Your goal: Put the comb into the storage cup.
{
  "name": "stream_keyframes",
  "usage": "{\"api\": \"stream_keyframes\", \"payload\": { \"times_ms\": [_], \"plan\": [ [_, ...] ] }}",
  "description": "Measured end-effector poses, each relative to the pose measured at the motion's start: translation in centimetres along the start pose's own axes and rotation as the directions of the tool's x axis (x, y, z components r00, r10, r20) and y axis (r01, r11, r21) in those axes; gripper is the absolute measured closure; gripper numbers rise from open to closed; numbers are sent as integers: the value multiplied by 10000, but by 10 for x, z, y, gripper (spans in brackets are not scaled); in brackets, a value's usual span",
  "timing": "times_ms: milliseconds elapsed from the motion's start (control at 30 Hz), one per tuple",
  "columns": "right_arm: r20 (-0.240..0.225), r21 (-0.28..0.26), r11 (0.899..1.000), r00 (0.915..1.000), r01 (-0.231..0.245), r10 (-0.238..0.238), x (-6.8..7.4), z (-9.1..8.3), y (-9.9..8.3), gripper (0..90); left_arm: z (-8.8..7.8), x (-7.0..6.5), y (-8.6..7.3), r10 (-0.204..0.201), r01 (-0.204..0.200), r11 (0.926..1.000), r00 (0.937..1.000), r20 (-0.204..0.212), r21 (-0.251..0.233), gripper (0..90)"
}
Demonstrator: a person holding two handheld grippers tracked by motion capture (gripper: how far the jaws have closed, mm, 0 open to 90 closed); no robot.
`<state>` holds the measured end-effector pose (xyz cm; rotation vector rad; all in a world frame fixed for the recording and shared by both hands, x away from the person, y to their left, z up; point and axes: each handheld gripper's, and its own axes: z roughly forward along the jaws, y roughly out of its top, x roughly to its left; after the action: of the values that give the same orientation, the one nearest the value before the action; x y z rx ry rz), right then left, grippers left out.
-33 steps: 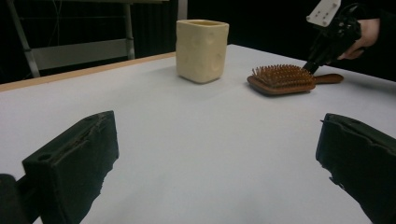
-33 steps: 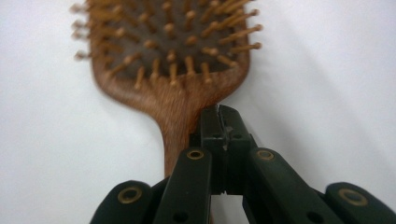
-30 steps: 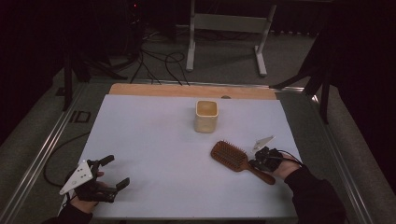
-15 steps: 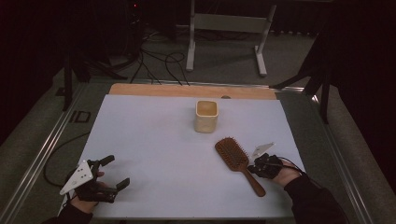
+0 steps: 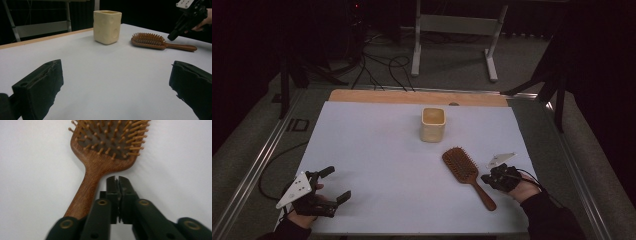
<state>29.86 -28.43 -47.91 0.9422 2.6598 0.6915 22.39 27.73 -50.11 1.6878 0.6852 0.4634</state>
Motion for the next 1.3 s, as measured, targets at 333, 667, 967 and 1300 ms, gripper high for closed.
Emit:
{"api": "stream_keyframes", "payload": {
  "times_ms": [333,667,967,1300],
  "plan": [
    [336,0,9988,9982,-498,498,14,-15,9,674,0,0,0,-29,29,10000,10000,8,-14,1],
    [241,72,9936,9934,-1126,1124,19,-22,20,263,0,0,0,-42,42,10000,10000,26,-30,1],
    [419,445,9869,9873,-1548,1530,22,-20,25,128,1,0,0,-66,66,10000,10000,38,-3,1],
    [265,1385,9795,9892,-1461,1438,27,-10,33,130,1,0,0,-60,60,10000,10000,56,0,1]
  ]
}}
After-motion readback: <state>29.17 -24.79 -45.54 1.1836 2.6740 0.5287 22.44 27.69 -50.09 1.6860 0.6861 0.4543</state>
